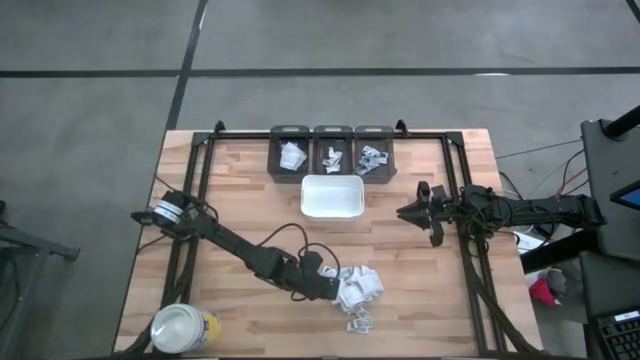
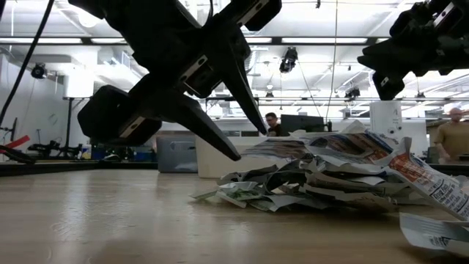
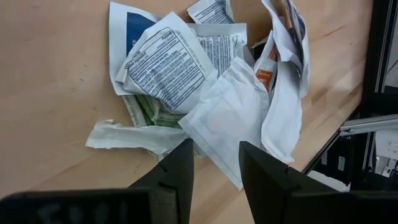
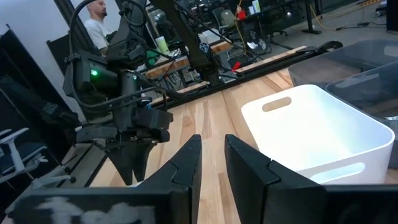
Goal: Pick & Place First Aid Supplies
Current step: Put the white fingertip band aid into the left black bin
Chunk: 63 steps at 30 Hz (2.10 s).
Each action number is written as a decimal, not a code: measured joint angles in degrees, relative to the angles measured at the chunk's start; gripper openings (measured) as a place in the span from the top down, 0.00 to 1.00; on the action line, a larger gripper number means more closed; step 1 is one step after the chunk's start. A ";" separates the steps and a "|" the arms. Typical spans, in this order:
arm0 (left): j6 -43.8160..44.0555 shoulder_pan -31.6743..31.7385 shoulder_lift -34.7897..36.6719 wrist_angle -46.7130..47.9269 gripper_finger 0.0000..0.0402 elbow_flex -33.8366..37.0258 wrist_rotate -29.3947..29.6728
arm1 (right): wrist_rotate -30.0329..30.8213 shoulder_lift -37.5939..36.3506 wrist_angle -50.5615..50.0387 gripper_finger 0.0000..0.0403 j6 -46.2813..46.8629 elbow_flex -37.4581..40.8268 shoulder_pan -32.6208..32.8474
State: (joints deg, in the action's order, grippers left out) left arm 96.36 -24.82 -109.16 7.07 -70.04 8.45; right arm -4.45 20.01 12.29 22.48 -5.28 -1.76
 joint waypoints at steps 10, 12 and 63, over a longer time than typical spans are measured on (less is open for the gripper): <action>1.10 0.11 -1.76 -1.44 0.70 0.01 -1.11 | 0.00 0.01 0.02 0.80 0.01 -0.01 -0.01; 1.14 0.11 -1.88 -2.61 0.70 0.02 -1.11 | -0.04 0.02 0.02 0.80 0.02 -0.02 0.00; -8.27 0.20 -2.14 -4.90 1.00 0.02 2.91 | -0.02 0.01 0.02 0.83 0.02 -0.01 0.00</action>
State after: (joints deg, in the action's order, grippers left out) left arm 88.09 -24.62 -111.31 2.17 -70.02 11.36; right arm -4.47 20.02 12.32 22.50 -5.29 -1.76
